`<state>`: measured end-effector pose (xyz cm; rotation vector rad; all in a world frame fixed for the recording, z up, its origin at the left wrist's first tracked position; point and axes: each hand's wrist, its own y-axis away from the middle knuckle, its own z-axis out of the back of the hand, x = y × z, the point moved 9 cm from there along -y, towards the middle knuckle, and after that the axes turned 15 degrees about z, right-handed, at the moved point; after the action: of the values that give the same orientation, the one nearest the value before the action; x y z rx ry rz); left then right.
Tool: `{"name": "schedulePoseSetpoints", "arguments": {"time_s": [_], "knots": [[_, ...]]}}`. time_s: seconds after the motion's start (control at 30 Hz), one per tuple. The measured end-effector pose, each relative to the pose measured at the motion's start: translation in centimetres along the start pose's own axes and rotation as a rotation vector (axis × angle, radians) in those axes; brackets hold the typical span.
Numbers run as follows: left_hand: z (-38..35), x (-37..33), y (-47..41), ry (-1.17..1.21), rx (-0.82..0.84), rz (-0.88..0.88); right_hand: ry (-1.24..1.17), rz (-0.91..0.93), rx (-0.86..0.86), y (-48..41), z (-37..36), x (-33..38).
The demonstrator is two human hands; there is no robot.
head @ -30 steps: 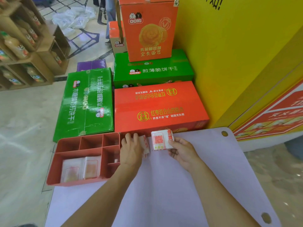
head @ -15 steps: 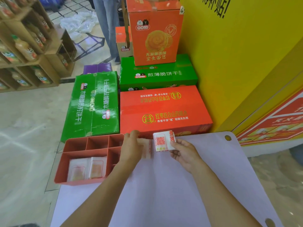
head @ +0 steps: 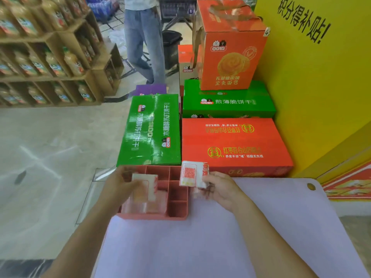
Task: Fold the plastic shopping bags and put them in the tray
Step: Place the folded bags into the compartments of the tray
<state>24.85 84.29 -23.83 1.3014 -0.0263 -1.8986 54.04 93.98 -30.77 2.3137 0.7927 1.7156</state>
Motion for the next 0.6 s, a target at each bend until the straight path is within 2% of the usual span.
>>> {"name": "schedulePoseSetpoints", "arguments": {"time_s": [0.07, 0.13, 0.33, 0.4, 0.5, 0.6], "knots": [[1.8, 2.2, -1.1, -0.055, -0.021, 0.044, 0.011, -0.012, 0.016, -0.1, -2.1, -0.7], [2.4, 3.8, -2.2, -0.205, -0.03, 0.037, 0.021, -0.019, 0.027, -0.2, -3.9, -1.3], [1.0, 4.9, -3.4, -0.545, -0.069, -0.123, 0.129, -0.059, 0.065, 0.2, -7.9, -3.7], [1.1, 5.3, -3.7, -0.618, -0.1, -0.158, 0.293, -0.039, 0.053, 0.3, -8.6, -4.2], [0.1, 5.0, -2.7, -0.827, -0.177, -0.355, 0.571, 0.033, 0.042, 0.5, -8.8, -4.0], [1.5, 6.1, -3.4, -0.796, -0.257, -0.337, 0.757, 0.109, 0.018, 0.8, -10.1, -3.8]]}}
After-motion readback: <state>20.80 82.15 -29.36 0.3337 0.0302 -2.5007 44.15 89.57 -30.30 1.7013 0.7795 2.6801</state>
